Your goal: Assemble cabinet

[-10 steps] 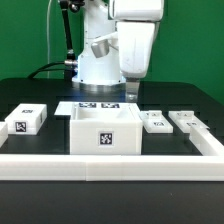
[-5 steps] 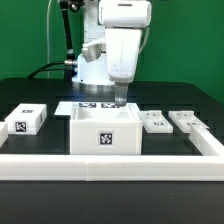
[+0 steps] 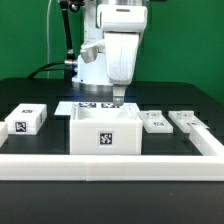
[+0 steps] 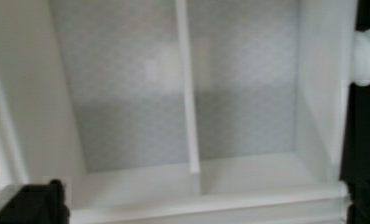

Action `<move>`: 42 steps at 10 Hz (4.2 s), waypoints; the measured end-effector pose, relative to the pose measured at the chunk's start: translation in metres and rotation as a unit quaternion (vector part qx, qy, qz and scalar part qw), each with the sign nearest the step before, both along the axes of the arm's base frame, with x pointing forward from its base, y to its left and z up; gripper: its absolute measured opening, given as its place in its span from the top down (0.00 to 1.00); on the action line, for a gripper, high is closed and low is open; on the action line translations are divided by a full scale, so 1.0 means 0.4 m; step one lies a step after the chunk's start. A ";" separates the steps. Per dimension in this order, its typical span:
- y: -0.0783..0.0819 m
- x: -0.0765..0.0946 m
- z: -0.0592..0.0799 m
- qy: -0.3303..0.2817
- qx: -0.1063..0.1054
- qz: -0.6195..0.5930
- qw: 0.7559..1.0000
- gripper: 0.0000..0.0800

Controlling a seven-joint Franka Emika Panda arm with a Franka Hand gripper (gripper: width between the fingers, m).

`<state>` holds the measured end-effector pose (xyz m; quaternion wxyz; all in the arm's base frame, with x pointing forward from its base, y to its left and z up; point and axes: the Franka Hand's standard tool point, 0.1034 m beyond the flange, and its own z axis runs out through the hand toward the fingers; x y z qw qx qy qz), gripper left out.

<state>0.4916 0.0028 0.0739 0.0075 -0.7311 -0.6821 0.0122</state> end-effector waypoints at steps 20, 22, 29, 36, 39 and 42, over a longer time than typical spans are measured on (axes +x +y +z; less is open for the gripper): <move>-0.012 -0.136 -0.117 0.027 0.008 -0.007 1.000 0.57; -0.012 -0.136 -0.117 0.027 0.008 -0.007 1.000 0.74; -0.014 -0.131 -0.117 0.023 0.009 -0.004 1.000 0.95; 0.080 -0.011 -0.117 -0.004 0.023 0.020 1.000 0.95; 0.085 0.002 -0.116 -0.006 0.024 0.021 0.999 0.95; 0.086 0.003 -0.116 -0.007 0.024 0.021 0.999 0.95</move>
Offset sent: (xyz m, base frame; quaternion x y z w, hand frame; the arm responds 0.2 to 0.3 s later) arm 0.0000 0.0000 0.0000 0.0000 0.0000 0.0000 1.0000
